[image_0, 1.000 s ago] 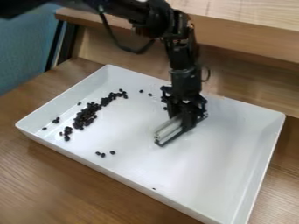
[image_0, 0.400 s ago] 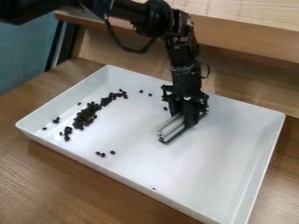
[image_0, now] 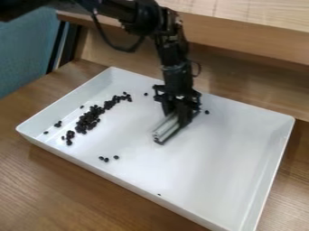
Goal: Sweep into pile
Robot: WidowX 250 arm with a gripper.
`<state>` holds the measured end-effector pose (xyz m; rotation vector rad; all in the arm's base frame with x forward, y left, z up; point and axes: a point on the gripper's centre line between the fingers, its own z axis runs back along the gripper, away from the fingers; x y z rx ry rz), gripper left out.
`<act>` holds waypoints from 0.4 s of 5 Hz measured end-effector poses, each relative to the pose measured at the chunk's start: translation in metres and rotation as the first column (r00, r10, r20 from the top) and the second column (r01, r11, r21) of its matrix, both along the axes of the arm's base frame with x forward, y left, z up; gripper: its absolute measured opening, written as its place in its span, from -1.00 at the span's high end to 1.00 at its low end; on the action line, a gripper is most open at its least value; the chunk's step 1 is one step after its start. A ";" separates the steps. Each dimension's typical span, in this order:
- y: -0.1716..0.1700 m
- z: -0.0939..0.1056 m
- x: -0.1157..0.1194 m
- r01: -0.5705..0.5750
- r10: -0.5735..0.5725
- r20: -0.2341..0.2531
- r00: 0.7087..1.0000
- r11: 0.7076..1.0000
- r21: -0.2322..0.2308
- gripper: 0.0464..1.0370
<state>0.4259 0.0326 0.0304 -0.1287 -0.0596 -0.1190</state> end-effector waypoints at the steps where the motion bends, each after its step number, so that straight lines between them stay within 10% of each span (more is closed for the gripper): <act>1: 0.031 0.002 -0.011 -0.071 0.071 -0.004 0.997 0.997 0.014 0.28; 2: 0.043 0.001 -0.017 -0.105 0.105 -0.011 0.994 0.994 0.009 0.28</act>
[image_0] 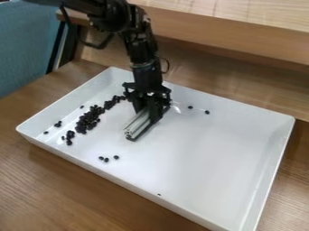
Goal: Sweep into pile
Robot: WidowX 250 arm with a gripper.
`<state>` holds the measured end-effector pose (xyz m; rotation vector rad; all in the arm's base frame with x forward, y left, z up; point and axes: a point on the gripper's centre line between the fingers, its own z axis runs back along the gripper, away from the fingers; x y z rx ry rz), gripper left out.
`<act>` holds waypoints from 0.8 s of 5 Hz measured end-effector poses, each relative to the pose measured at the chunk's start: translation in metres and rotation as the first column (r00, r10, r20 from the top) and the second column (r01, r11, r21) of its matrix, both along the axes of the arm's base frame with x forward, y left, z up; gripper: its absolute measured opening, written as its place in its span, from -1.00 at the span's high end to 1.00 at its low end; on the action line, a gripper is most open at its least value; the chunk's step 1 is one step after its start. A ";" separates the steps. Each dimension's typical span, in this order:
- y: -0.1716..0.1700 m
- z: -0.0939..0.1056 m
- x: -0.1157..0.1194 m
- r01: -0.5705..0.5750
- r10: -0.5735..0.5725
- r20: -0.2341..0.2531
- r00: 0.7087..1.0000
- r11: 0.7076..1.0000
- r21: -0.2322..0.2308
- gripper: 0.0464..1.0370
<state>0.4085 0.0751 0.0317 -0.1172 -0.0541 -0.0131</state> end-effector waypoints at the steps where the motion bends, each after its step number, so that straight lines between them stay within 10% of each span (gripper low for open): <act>1: 0.013 0.000 -0.006 -0.034 0.034 -0.003 0.999 0.999 0.001 0.28; 4: 0.056 0.014 -0.004 -0.146 0.146 0.026 0.989 0.989 0.012 0.28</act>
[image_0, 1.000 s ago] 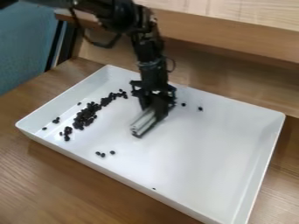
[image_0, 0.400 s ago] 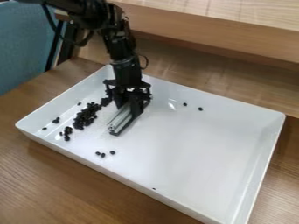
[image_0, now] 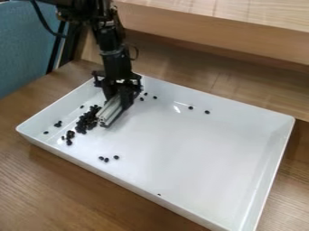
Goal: Sweep into pile
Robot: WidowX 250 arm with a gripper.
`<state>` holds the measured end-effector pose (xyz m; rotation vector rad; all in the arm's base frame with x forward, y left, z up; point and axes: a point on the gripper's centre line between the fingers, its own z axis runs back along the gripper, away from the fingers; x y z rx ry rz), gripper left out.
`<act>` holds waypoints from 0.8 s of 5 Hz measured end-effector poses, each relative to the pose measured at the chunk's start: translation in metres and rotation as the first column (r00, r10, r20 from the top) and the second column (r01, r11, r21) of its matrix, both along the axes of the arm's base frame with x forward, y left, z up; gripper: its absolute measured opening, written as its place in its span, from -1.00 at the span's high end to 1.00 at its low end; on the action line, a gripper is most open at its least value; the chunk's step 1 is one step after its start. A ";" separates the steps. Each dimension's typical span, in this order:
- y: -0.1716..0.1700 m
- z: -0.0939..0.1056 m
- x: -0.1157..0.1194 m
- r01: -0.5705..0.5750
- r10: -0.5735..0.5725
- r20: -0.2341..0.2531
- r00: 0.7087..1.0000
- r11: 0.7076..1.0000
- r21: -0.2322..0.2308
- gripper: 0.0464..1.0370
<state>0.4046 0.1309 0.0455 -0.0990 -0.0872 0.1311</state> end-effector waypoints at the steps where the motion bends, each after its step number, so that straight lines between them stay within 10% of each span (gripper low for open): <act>1: 0.003 0.001 0.002 -0.008 0.008 0.000 1.000 1.000 -0.001 0.28; 4: -0.018 -0.010 -0.001 0.047 -0.047 -0.012 0.999 0.999 -0.027 0.28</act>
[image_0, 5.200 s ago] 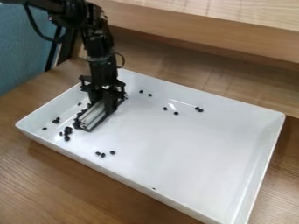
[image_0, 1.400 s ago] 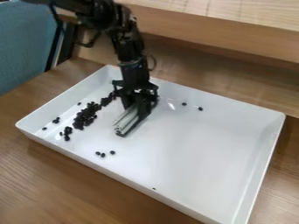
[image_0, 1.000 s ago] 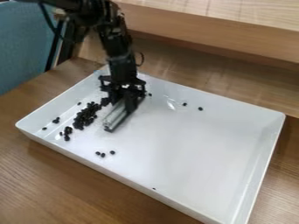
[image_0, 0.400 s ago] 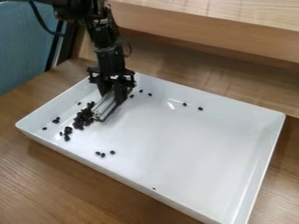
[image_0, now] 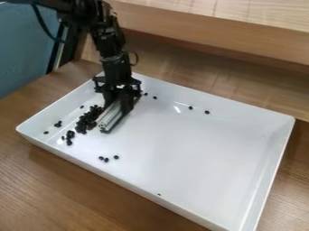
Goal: Sweep into pile
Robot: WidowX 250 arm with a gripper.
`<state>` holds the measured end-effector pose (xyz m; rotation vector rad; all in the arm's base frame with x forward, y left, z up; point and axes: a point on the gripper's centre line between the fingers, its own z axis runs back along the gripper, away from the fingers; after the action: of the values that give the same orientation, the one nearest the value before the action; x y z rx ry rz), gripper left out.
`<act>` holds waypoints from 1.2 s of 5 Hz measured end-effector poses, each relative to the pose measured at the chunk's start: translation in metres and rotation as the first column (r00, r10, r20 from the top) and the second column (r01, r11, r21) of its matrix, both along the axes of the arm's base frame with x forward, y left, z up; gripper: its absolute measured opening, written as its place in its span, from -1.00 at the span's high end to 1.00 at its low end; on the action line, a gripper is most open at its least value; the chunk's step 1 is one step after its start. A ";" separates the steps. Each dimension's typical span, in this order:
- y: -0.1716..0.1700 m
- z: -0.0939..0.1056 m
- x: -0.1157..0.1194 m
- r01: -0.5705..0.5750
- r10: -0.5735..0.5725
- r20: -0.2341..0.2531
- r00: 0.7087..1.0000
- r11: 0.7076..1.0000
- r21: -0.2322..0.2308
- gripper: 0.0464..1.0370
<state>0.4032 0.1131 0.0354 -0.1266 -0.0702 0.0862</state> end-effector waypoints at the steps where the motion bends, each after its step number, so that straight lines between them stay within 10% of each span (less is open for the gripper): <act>1: -0.023 0.000 -0.002 0.062 -0.062 -0.006 0.998 0.998 -0.009 0.16; 3: -0.048 0.000 -0.008 0.143 -0.142 -0.081 0.986 0.990 0.010 -0.91; 6: -0.068 0.073 -0.008 0.208 -0.208 -0.011 0.978 0.978 0.028 -0.93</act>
<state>0.3949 0.0450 0.1086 -0.1037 -0.0497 -0.1234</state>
